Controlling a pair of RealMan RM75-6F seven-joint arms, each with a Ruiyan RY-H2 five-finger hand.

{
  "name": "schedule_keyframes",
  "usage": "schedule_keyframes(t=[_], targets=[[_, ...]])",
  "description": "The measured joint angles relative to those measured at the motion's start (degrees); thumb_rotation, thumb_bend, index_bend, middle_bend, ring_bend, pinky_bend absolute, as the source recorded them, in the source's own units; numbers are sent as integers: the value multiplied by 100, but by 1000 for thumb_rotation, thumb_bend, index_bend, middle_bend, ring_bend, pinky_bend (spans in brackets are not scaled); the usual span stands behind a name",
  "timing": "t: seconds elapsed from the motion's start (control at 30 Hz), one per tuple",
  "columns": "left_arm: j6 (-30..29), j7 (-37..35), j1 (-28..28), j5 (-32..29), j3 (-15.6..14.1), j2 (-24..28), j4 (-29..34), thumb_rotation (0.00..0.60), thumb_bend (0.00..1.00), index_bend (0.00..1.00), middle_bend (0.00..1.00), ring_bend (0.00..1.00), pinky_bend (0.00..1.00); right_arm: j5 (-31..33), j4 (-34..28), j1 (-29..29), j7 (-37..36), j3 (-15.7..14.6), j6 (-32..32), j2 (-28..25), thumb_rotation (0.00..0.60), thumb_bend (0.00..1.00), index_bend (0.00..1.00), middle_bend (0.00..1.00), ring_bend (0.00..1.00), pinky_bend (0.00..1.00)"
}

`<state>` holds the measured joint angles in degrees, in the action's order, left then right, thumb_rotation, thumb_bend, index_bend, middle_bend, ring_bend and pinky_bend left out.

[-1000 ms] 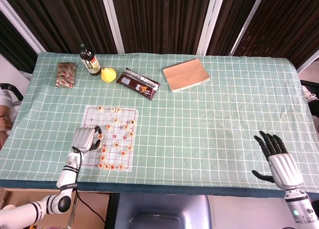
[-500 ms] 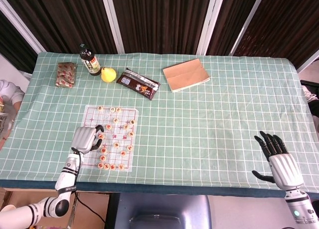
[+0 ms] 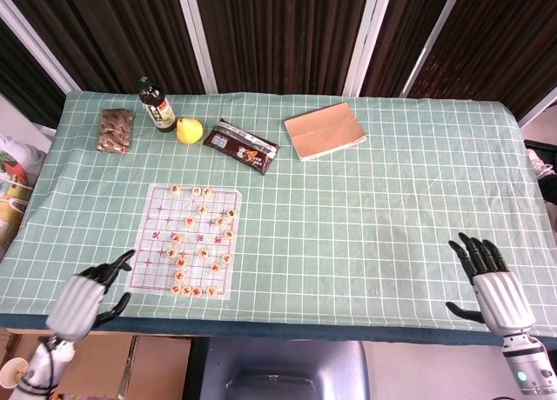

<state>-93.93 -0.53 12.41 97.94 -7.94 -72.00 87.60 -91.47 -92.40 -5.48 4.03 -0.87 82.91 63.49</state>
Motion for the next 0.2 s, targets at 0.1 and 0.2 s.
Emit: schedule_keyframes(t=[0.1,0.2], targets=[[-218,-267,-296,54,-166,155,-151,600,363,0,0,0,97,-94,-13,-1,-83,-50,-8,-58,600,190,0,0,0,0],[-171,-63,-314,136,-219,235,-248,600,365,0,0,0,58,-55,-23,31,-165,-25,66,-109,600,190,0,0,0,0]])
